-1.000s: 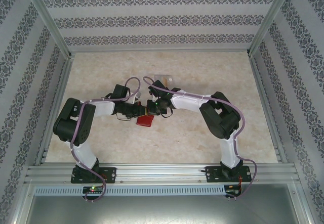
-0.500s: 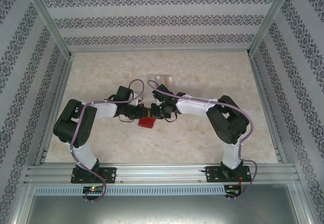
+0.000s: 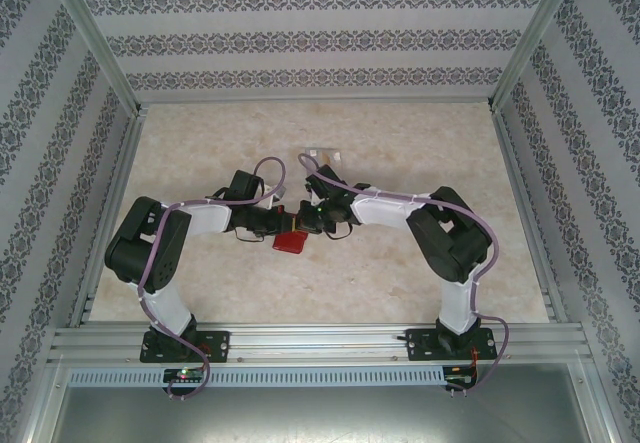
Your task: Put the credit cards into the card holder
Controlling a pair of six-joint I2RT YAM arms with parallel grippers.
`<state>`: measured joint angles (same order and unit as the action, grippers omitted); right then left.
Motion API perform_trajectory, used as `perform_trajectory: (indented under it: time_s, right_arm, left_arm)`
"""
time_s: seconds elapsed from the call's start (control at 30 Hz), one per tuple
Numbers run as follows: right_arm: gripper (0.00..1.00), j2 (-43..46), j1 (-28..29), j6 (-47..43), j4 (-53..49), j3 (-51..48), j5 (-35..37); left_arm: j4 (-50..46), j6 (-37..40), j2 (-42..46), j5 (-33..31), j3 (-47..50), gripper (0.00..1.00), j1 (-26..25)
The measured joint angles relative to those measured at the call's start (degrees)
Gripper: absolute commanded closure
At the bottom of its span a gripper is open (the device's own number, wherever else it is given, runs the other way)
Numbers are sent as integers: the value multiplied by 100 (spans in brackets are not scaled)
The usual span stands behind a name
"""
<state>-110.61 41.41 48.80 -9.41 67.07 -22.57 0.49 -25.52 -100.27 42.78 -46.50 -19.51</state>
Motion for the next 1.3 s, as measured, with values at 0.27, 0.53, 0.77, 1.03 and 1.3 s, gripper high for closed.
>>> perform_trajectory:
  time_s: [0.27,0.53,0.77,1.03,1.3]
  right_arm:
    - [99,-52,11,33,-103,83,-15]
    - [100,-68,291,35,-155,146,619]
    - [100,83,636,-170,-133,68,1550]
    - [99,376,743,-1178,522,-529,1541]
    - [94,1084,140,-1480,437,-962,328]
  left_arm:
    - [-2,0,0,-2,0,100,4]
    - [-4,-2,66,-101,70,100,15]
    - [509,-31,232,-184,433,100,9]
    - [610,-66,487,-236,710,100,-50]
    - [649,-72,529,-321,750,99,-94]
